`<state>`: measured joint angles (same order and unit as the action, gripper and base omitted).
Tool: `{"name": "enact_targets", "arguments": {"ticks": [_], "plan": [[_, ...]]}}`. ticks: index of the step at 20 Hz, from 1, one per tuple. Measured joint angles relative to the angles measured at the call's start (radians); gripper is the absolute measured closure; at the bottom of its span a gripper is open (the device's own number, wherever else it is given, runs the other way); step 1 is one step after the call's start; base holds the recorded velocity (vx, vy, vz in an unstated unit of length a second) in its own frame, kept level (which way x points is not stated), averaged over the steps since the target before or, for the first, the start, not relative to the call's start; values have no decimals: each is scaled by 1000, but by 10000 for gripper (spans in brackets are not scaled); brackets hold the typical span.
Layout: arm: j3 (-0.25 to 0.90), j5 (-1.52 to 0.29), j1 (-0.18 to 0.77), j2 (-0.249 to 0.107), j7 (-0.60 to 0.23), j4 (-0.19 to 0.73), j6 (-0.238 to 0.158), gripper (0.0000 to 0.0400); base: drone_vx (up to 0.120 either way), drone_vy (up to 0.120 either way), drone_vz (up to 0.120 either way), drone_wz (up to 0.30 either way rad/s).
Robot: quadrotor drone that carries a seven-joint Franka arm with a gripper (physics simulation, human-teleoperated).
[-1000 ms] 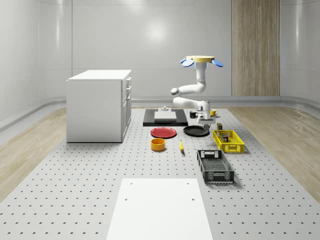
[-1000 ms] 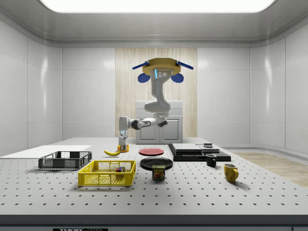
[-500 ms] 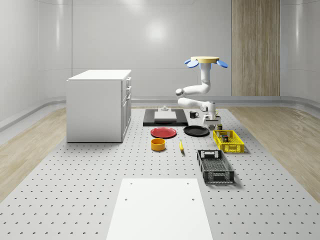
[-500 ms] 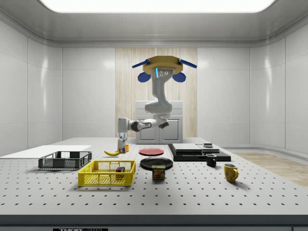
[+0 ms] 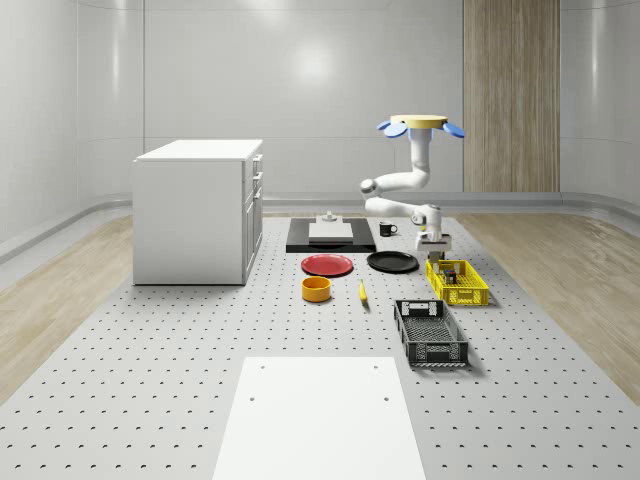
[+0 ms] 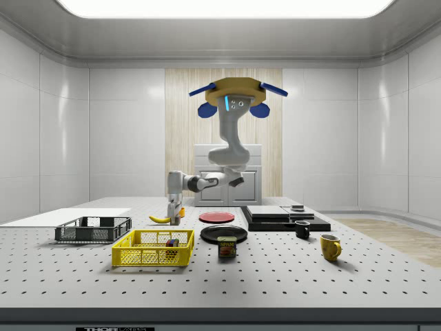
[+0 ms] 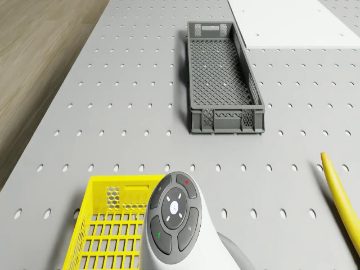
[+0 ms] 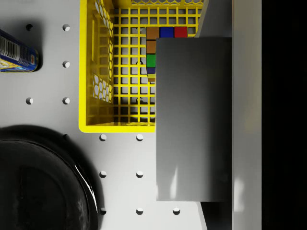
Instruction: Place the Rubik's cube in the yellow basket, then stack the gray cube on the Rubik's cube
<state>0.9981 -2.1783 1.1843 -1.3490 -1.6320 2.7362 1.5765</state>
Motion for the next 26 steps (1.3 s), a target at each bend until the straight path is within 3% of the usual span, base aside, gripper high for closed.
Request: {"name": "enact_targets", "arguments": {"ticks": [7,15,26], "plan": [[0,0,0,0,0,0,0,150,0,120,-97,0],[0,0,0,1,0,0,-1,150,0,115,-5,0],[-35,-30,-9,-7,3,-3,20,150,0,0,0,0]]}}
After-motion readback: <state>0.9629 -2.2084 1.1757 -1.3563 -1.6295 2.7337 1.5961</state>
